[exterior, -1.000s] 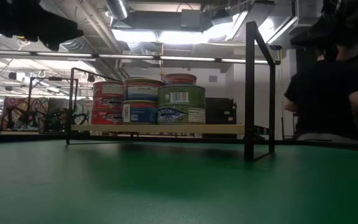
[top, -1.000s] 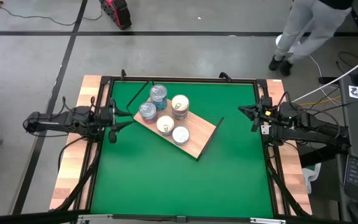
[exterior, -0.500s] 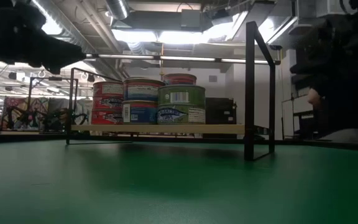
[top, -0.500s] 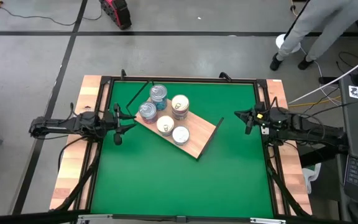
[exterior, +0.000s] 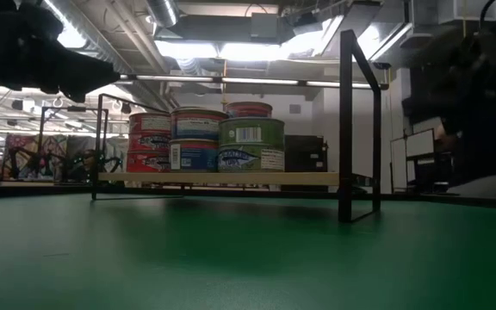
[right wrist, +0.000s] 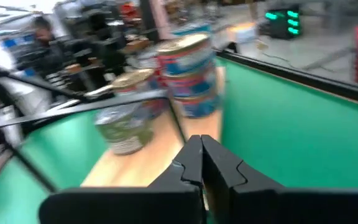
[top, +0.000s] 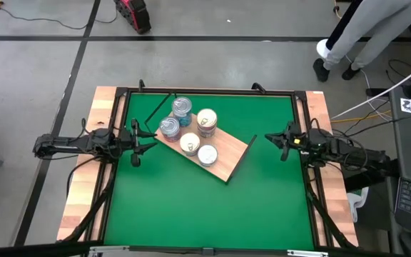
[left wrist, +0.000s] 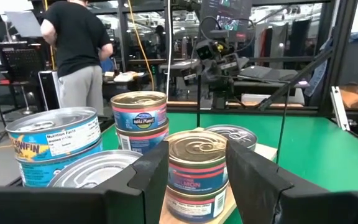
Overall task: Stack canned seafood by type on shelf
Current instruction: Return to Home Position
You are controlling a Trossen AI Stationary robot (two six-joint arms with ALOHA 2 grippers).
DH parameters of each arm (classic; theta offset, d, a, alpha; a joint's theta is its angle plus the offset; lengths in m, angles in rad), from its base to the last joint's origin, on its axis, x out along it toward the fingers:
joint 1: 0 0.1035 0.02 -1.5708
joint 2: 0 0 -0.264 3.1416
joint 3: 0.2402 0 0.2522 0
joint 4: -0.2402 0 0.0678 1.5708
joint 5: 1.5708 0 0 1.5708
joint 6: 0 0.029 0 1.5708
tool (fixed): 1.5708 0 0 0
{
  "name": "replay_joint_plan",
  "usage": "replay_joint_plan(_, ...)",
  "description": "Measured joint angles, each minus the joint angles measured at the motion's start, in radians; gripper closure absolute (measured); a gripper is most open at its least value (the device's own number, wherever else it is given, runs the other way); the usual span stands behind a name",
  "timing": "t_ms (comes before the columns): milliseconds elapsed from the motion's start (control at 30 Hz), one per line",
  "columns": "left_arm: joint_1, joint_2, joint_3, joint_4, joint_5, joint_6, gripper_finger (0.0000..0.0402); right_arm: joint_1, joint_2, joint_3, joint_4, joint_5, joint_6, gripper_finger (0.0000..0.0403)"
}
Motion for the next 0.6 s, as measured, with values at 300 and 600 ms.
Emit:
replay_joint_plan(300,0.0,0.004,0.001,-0.001,-0.001,0.021,0.0247,0.0,-0.007,-0.02,0.071,-0.075,-0.096,0.0395)
replay_joint_plan(600,0.0,0.004,0.001,0.0,-0.001,0.021,0.0247,0.0,-0.007,-0.021,0.07,-0.071,-0.12,0.0395)
